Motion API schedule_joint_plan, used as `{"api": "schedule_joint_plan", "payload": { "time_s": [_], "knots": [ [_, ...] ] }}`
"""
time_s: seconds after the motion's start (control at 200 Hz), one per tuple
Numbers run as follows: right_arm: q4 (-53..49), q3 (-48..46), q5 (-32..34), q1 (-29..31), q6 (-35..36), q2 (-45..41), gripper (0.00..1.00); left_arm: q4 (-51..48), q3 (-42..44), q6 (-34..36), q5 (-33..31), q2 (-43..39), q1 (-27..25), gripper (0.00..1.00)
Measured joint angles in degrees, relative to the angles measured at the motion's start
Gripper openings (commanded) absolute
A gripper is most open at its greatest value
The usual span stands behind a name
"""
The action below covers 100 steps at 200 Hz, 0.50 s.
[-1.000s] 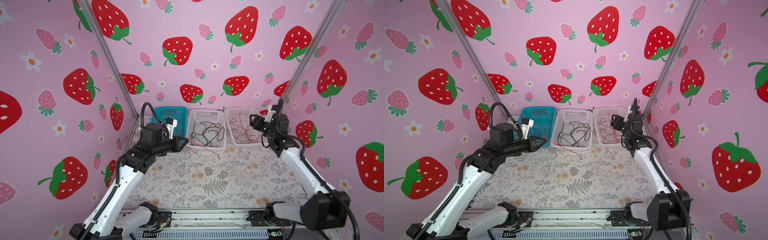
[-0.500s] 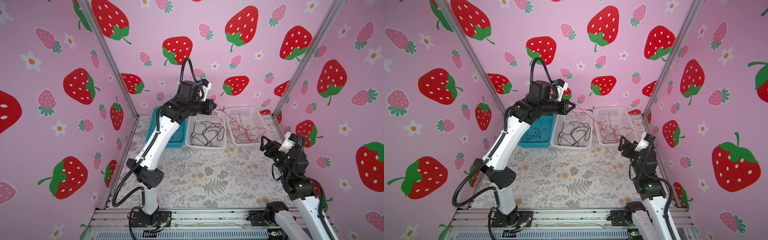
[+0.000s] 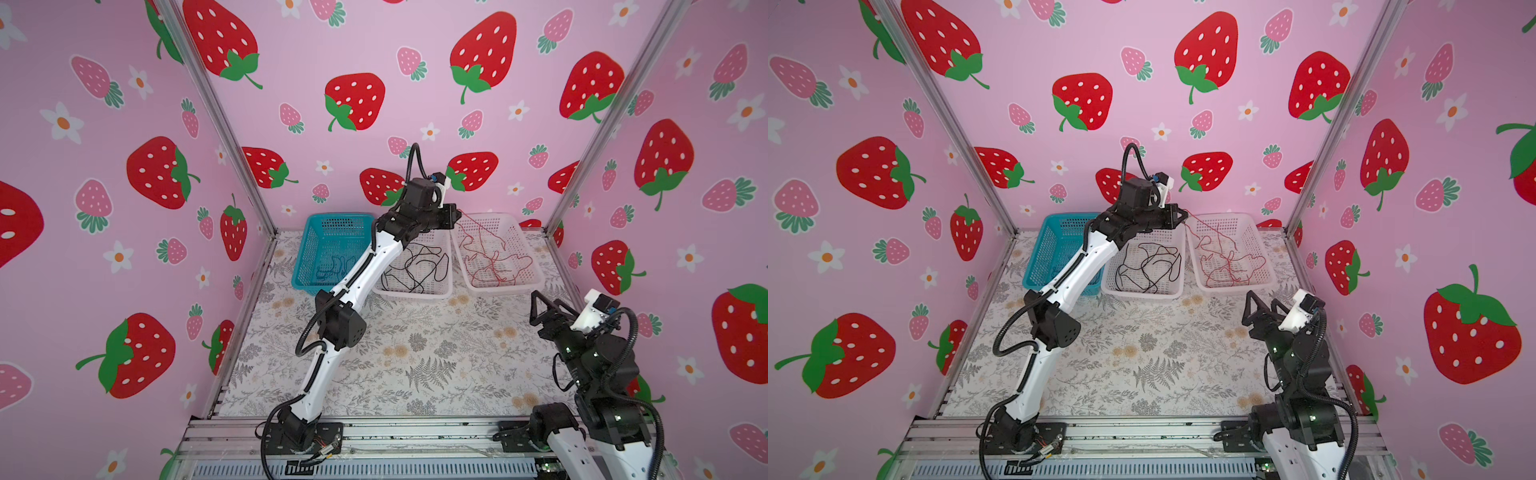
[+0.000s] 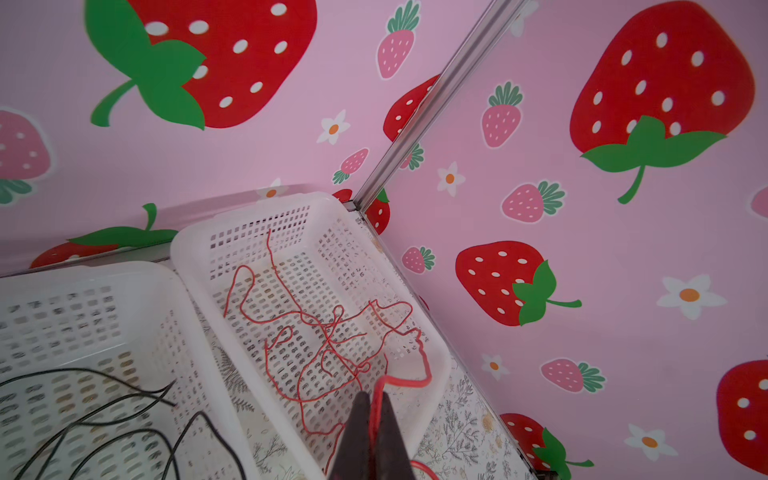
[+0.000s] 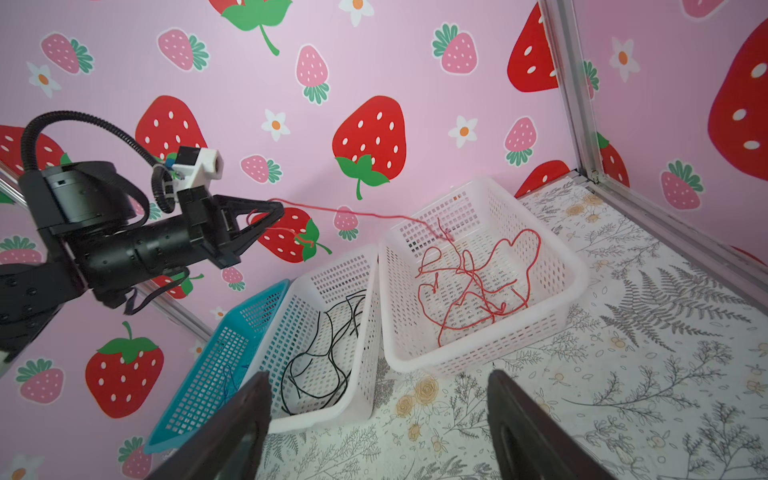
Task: Untangle the cables
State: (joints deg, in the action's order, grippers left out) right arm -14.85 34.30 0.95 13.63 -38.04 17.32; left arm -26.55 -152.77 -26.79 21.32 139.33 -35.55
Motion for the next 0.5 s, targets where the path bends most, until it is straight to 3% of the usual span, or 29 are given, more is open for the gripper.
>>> {"api": "schedule_joint_plan", "payload": {
  "time_s": [0.19, 0.5],
  "knots": [
    [-1.2, 0.09, -0.15, 0.85, 0.76, -1.38, 0.83, 7.45, -1.64, -1.79, -1.68, 7.65, -2.16, 0.0],
    [-1.64, 0.13, -0.83, 2.29, 1.27, -2.86, 0.83, 11.3, -2.03, -1.62, -6.91, 14.51, -2.89, 0.0]
  ]
}}
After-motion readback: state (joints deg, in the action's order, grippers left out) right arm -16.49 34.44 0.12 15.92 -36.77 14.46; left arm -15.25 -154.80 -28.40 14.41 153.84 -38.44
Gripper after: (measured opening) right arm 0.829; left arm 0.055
